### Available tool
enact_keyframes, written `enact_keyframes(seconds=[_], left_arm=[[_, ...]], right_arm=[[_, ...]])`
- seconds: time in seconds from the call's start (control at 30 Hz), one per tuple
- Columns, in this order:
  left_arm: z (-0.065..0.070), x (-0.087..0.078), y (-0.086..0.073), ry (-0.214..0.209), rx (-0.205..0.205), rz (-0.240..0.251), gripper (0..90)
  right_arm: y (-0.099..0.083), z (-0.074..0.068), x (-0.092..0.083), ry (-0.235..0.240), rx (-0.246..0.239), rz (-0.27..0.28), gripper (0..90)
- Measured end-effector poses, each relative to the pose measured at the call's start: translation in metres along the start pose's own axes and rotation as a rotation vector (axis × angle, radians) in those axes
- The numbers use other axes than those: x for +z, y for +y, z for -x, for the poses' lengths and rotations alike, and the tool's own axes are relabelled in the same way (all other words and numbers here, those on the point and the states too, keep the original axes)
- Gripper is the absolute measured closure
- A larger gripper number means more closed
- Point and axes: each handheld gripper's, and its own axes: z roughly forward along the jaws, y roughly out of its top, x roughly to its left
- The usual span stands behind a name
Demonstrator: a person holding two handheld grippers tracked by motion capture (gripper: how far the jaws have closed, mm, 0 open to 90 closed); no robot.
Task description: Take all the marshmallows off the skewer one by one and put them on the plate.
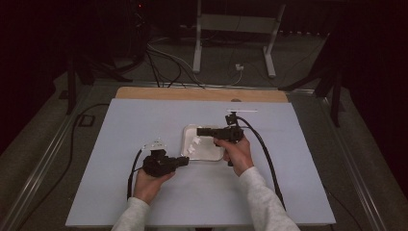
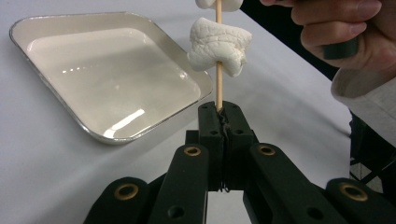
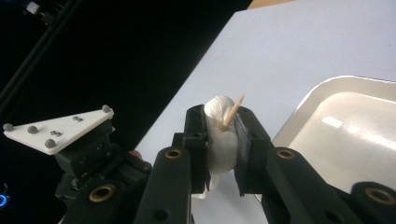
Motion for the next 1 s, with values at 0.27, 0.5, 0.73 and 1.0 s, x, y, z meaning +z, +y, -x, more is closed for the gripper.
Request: enact_keyframes(seconds=[0.27,0.5,0.73,1.0], left_arm=[[-0.001,-0.002,-0.001,-0.002,0.018,-0.005,90.0],[-0.002,-0.004,-0.002,-0.002,0.028,-0.011,90.0],[-0.013,-0.012,-0.011,0.032,0.0,-0.029,90.0],[-0.01,-0.01,-0.009,0.023,-0.002,-0.008,90.0]], right_arm=[[0.003,0.002,-0.005,-0.011,0.01,0.0,78.5],[0.004,0.002,-0.008,-0.019,0.016,0.02,79.6],[0.021,0.01,-0.05,-0.045,0.056,0.189,80.8],[0.02,0.016,-0.059,-0.094,0.027,0.162,80.0]])
